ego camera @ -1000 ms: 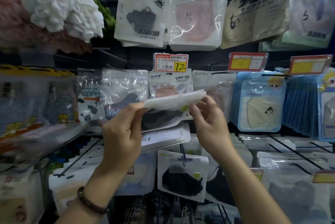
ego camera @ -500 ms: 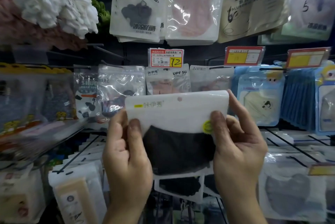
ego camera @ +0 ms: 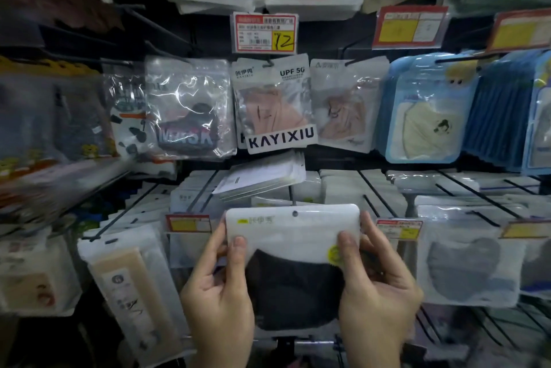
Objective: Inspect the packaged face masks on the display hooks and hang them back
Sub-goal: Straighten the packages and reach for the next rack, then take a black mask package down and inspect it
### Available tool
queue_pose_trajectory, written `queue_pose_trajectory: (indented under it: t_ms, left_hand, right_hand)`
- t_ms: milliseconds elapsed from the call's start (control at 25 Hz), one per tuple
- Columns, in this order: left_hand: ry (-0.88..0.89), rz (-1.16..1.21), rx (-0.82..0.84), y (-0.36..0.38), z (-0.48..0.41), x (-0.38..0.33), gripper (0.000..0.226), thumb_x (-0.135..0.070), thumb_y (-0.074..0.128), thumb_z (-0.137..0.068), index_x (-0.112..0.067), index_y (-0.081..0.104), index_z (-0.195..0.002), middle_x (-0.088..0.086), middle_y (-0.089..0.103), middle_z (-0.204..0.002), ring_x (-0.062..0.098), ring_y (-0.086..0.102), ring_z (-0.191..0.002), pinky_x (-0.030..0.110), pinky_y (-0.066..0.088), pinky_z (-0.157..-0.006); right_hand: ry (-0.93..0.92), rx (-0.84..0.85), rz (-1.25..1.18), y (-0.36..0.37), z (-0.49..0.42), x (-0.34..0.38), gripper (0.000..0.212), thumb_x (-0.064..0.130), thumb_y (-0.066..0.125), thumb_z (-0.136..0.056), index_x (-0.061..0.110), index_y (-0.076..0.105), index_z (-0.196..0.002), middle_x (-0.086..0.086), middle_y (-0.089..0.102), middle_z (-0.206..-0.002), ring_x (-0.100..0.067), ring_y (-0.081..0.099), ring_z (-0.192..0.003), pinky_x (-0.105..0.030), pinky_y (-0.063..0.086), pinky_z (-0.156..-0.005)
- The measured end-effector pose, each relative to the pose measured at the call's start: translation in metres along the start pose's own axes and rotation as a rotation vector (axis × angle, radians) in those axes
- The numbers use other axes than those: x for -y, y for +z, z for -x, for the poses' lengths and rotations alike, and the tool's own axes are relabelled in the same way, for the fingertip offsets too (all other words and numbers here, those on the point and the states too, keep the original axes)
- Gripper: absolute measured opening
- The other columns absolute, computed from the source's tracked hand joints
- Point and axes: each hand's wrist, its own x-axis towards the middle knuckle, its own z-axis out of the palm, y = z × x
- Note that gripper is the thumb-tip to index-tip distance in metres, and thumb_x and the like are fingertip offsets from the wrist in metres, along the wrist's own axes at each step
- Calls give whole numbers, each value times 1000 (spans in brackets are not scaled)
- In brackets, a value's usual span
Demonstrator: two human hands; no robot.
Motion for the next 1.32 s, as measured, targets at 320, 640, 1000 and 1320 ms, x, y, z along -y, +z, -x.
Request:
queue_pose_trajectory:
  t_ms: [320, 640, 1000, 1320]
  left_hand:
    - [74, -104, 44, -17, 24, 69, 46, -6, 74, -93, -45, 80, -116, -18, 80, -112, 0, 74, -105, 13, 54, -93]
    - [55, -185, 198, 1, 2, 65, 28, -18, 68, -99, -37, 75, -118, -32, 75, -112, -4, 71, -113, 8, 52, -95]
    - [67, -301, 286, 4, -14, 70, 51, -23, 89, -82, -30, 75, -130, -18, 72, -102, -1, 68, -93, 6, 50, -82]
    - [86, -412, 327, 6, -18, 77, 60, -22, 89, -82, -28, 70, -139, -13, 67, -109, -7, 65, -102, 1, 46, -84]
  right_hand:
    - [-28, -30, 96, -26, 9, -65, 34, 3, 84, -84, 36, 87, -89, -4, 80, -89, -18, 73, -79, -19, 57, -70]
    - [18, 99, 106, -24, -9, -75, 24, -1, 75, -95, 12, 83, -114, -6, 75, -107, -20, 75, -102, -21, 60, -87]
    - [15, 200, 208, -20, -23, -88, 35, 5, 79, -94, 33, 84, -114, 5, 70, -105, -17, 66, -87, -33, 56, -76]
    - [-5, 256, 375, -18, -22, -86, 38, 12, 77, -97, 41, 78, -120, 20, 65, -112, -9, 66, -111, -26, 58, -90]
